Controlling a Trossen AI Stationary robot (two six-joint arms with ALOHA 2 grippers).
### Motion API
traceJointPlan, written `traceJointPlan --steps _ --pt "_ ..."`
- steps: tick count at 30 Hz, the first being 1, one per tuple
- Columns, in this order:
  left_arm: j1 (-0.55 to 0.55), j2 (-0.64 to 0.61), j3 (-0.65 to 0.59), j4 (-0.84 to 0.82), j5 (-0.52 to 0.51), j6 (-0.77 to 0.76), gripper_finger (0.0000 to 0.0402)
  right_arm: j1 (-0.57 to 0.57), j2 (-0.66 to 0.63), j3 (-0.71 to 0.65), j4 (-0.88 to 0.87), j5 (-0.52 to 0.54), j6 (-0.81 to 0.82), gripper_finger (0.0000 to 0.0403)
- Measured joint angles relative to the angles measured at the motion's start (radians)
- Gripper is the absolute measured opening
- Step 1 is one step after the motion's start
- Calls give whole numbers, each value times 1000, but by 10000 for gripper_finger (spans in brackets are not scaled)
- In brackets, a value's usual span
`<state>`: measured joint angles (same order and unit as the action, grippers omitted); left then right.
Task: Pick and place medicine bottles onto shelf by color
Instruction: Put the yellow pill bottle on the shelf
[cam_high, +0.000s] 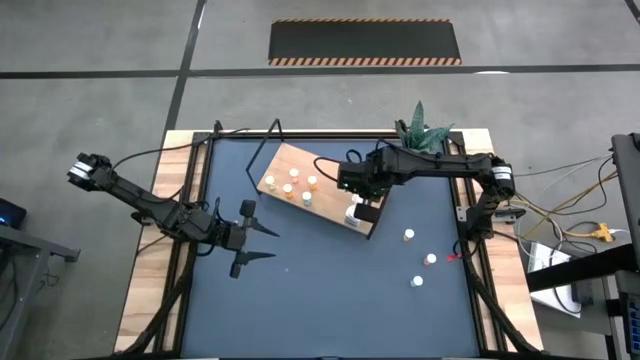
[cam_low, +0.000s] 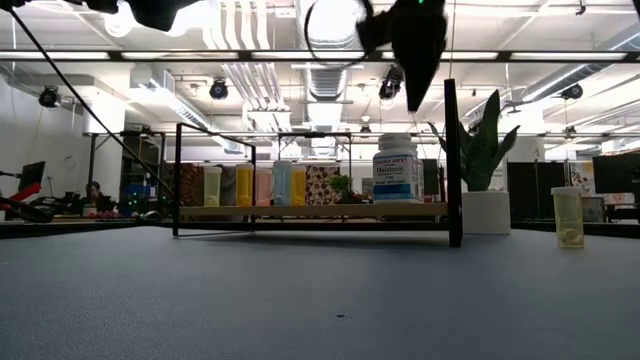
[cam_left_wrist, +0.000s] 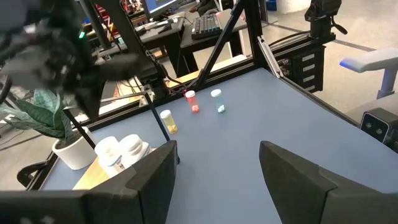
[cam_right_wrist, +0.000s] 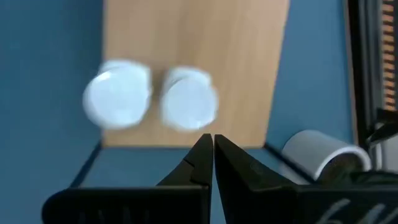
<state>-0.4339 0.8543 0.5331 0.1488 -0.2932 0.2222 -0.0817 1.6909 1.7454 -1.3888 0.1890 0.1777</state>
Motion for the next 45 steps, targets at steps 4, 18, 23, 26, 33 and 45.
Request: traceJointPlan --steps 4,18,23,26,33,45 --pt "0 0 0 0 0 0 212 56 -56 0 11 -6 37 9" --pt "0 3 0 1 0 0 212 301 -139 -7 37 -5 205 9" --pt "0 3 0 1 0 -4 212 392 -144 -64 40 -5 274 9" --pt "0 3 0 1 0 -5 212 434 -157 -129 43 -5 348 9" --pt "0 3 0 0 0 -5 212 531 -276 -366 191 -4 518 9" --pt "0 3 0 1 0 -6 212 613 -567 -827 323 126 1113 14"
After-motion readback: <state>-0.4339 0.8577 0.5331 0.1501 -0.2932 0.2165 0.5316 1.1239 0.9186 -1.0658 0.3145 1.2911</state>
